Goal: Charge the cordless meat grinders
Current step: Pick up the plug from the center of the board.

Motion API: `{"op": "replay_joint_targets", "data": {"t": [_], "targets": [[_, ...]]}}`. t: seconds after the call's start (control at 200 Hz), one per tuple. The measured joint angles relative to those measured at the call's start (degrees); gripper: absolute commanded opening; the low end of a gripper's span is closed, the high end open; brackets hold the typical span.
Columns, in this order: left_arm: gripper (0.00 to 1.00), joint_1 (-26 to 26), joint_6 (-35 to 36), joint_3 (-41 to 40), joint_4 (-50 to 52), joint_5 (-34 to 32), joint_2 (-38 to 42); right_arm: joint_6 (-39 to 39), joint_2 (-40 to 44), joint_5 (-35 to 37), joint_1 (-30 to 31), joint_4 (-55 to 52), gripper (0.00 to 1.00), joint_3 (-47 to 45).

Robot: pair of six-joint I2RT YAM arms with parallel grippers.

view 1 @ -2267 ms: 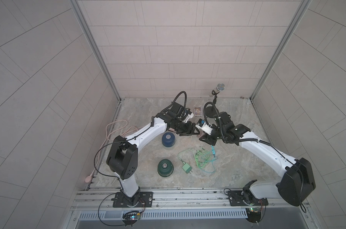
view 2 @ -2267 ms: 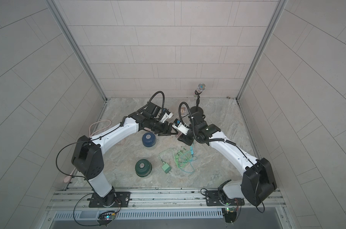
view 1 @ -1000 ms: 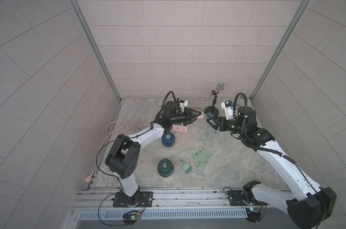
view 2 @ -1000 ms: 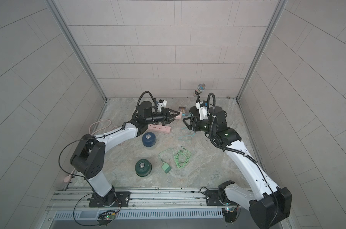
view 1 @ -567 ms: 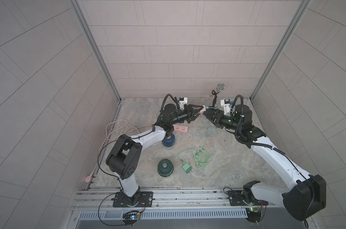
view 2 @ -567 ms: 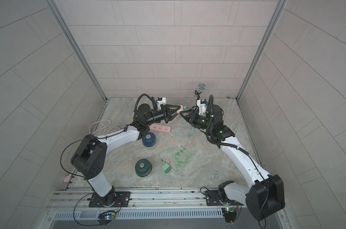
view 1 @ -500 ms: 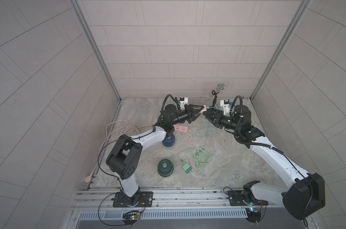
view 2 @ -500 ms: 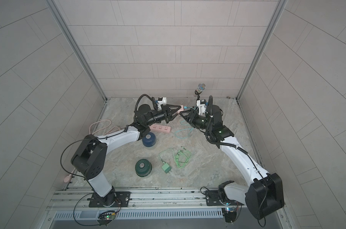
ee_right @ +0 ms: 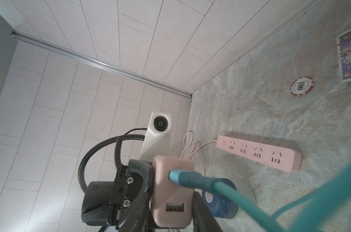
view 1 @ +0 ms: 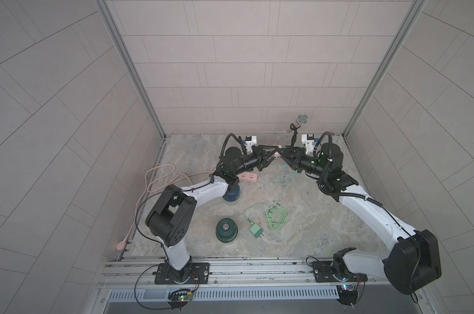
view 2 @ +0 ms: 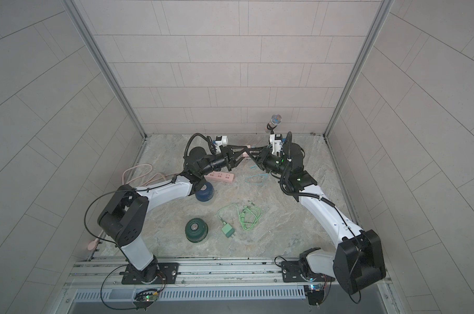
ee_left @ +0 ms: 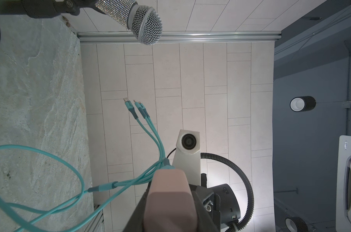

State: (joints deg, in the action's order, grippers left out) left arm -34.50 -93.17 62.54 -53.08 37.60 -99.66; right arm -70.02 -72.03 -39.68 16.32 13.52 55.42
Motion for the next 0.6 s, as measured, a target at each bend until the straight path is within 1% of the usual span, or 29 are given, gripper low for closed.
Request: {"op": "replay_joint_targets", "data": {"t": [0.12,0.37,0.49,0.6], "targets": [[0.11,0.0,-1.1,0.0,-1.9,-0.3,0.0,-1.5,-0.1,-0.5,-0.2,1.7,0.25,0.0],[0.29,0.2,-1.3,0.0,-2.7,0.4,0.0,-1.8,-0.1,-1.5,-0.6,2.3,0.14,0.1],[0.34,0.4,-0.3,0.0,-1.2,1.6,0.1,0.9,0.0,-1.7,-0.6,-1.3,0.12,1.3],[0.38,0.5,1.0,0.0,1.4,3.1,0.9,5.8,0.5,-1.7,-0.6,-6.2,0.11,2.8]]}}
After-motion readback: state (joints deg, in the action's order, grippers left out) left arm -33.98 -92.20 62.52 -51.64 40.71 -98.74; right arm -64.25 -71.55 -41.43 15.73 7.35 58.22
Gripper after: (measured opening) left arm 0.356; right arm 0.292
